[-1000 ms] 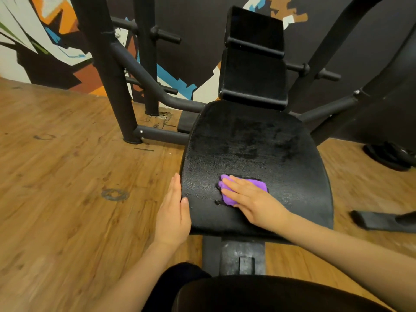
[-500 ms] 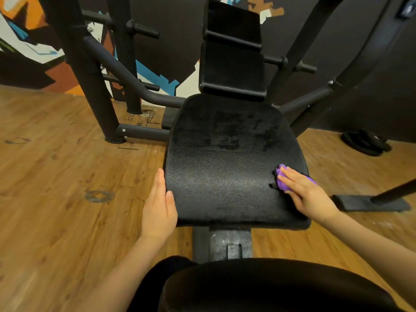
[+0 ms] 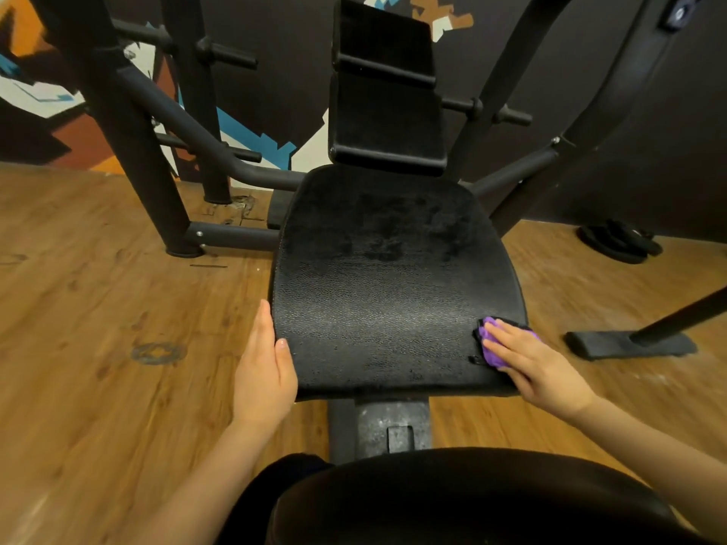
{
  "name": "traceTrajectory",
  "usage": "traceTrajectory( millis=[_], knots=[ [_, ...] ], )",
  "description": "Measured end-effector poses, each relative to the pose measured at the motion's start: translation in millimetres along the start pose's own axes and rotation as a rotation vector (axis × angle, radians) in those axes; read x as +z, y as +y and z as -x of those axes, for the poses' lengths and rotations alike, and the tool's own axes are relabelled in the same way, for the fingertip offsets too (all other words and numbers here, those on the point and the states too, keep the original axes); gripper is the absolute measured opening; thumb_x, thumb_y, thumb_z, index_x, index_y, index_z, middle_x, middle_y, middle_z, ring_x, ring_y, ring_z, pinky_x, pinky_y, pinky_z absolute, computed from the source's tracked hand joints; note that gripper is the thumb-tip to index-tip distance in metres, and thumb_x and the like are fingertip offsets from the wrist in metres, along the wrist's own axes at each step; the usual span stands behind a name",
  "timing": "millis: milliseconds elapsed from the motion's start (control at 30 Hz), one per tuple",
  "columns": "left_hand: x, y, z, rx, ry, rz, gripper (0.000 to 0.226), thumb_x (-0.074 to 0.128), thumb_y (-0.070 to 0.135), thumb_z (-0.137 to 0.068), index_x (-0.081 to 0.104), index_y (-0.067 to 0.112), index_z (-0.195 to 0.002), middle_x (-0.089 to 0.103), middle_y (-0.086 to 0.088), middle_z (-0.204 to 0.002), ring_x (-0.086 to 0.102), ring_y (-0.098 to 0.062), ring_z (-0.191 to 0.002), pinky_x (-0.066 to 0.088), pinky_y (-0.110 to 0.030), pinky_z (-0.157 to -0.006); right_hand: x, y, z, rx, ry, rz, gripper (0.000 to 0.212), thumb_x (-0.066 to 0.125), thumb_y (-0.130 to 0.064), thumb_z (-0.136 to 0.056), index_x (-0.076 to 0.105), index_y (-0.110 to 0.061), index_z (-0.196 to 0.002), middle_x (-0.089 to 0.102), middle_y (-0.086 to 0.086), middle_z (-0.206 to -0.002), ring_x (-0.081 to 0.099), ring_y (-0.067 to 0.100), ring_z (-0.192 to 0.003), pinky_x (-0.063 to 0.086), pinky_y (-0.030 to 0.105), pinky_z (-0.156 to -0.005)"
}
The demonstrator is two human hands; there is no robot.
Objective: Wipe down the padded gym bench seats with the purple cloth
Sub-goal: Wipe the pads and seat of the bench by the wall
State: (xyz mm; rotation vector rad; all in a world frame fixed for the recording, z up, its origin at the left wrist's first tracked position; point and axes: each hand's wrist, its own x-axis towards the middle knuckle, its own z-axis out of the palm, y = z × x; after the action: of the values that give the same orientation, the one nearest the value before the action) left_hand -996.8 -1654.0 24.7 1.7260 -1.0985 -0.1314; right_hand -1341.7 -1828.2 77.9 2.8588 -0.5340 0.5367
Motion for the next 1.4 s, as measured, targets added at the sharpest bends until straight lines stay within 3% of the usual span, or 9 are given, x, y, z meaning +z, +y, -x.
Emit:
traceTrajectory(
  millis=[100, 200, 500, 667, 800, 933, 1100, 1233, 1400],
  knots=[
    [0, 0, 0, 0.016, 0.003, -0.019, 0.055, 0.031, 0.019, -0.099, 0.018, 0.007, -0.151, 0.024, -0.006, -0.157, 0.025, -0.012, -0.140, 0.019, -0.019, -0.107, -2, 3, -33, -0.004, 0.018, -0.021, 0.042, 0.036, -0.028, -0.099, 0.047, -0.004, -0.131, 0.042, 0.014, -0.140, 0.037, 0.027, -0.132, 0.026, 0.033, -0.112],
    [-2, 1, -1, 0.006, -0.010, -0.028, 0.053, 0.034, 0.013, -0.101, 0.017, 0.007, -0.151, 0.024, -0.007, -0.157, 0.026, -0.018, -0.142, 0.021, -0.021, -0.107, 6, -4, -66, 0.011, 0.074, -0.018, 0.042, 0.032, -0.027, -0.100, 0.047, -0.002, -0.130, 0.045, 0.015, -0.137, 0.038, 0.029, -0.130, 0.025, 0.032, -0.113],
    [-5, 3, 0, 0.016, -0.031, -0.024, 0.061, 0.024, 0.028, -0.094, 0.016, 0.007, -0.151, 0.023, -0.007, -0.157, 0.023, -0.012, -0.141, 0.023, -0.026, -0.111, 22, -49, -108, -0.405, -0.087, -0.025, 0.038, 0.031, -0.019, -0.100, 0.051, -0.002, -0.127, 0.049, 0.019, -0.137, 0.043, 0.033, -0.130, 0.040, 0.047, -0.104],
    [-18, 3, -2, 0.038, -0.155, -0.080, 0.066, 0.042, 0.018, -0.099, 0.004, 0.011, -0.152, 0.014, -0.006, -0.160, 0.020, -0.020, -0.145, 0.022, -0.031, -0.116, 31, -88, -165, -0.513, -0.056, 0.008, 0.039, 0.036, -0.017, -0.095, 0.061, 0.001, -0.119, 0.053, 0.021, -0.131, 0.052, 0.035, -0.121, 0.041, 0.045, -0.101],
    [-41, -5, -6, 0.121, -0.388, -0.277, 0.101, 0.055, 0.050, -0.089, -0.017, 0.014, -0.149, -0.001, -0.002, -0.161, 0.013, -0.016, -0.146, 0.016, -0.027, -0.117, 38, -130, -199, -0.541, -0.025, 0.042, 0.039, 0.044, -0.016, -0.086, 0.063, -0.001, -0.117, 0.056, 0.019, -0.129, 0.055, 0.033, -0.118, 0.039, 0.042, -0.101],
    [-51, -14, -2, 0.228, -0.505, -0.384, 0.114, 0.038, 0.078, -0.065, -0.029, 0.021, -0.139, -0.020, 0.002, -0.154, -0.002, -0.011, -0.145, 0.009, -0.031, -0.120, 46, -142, -187, -0.575, -0.071, 0.034, 0.045, 0.039, -0.018, -0.085, 0.061, -0.003, -0.121, 0.053, 0.016, -0.133, 0.051, 0.030, -0.124, 0.037, 0.043, -0.104],
    [-48, -22, -1, 0.205, -0.483, -0.318, 0.118, 0.045, 0.077, -0.062, -0.022, 0.023, -0.143, -0.015, 0.005, -0.155, -0.005, -0.008, -0.146, 0.013, -0.037, -0.120, 45, -135, -162, -0.817, -0.243, -0.071, 0.052, 0.068, -0.008, -0.072, 0.059, -0.005, -0.123, 0.052, 0.016, -0.134, 0.048, 0.031, -0.126, 0.043, 0.047, -0.100],
    [-47, -19, 1, 0.215, -0.459, -0.313, 0.119, 0.056, 0.072, -0.068, -0.024, 0.023, -0.140, -0.016, 0.008, -0.153, -0.005, -0.002, -0.142, 0.011, -0.032, -0.120, 44, -136, -174, -0.698, -0.189, -0.135, 0.040, 0.044, -0.014, -0.087, 0.059, -0.005, -0.124, 0.051, 0.016, -0.135, 0.048, 0.032, -0.126, 0.044, 0.048, -0.099],
    [-47, -18, 0, 0.209, -0.498, -0.318, 0.122, 0.071, 0.054, -0.077, -0.032, 0.025, -0.136, -0.023, 0.005, -0.153, -0.009, -0.005, -0.144, 0.006, -0.025, -0.119, 52, -141, -164, -0.630, -0.188, -0.089, 0.043, 0.040, -0.015, -0.088, 0.057, -0.004, -0.126, 0.050, 0.016, -0.137, 0.049, 0.034, -0.124, 0.044, 0.049, -0.099]
  ],
)
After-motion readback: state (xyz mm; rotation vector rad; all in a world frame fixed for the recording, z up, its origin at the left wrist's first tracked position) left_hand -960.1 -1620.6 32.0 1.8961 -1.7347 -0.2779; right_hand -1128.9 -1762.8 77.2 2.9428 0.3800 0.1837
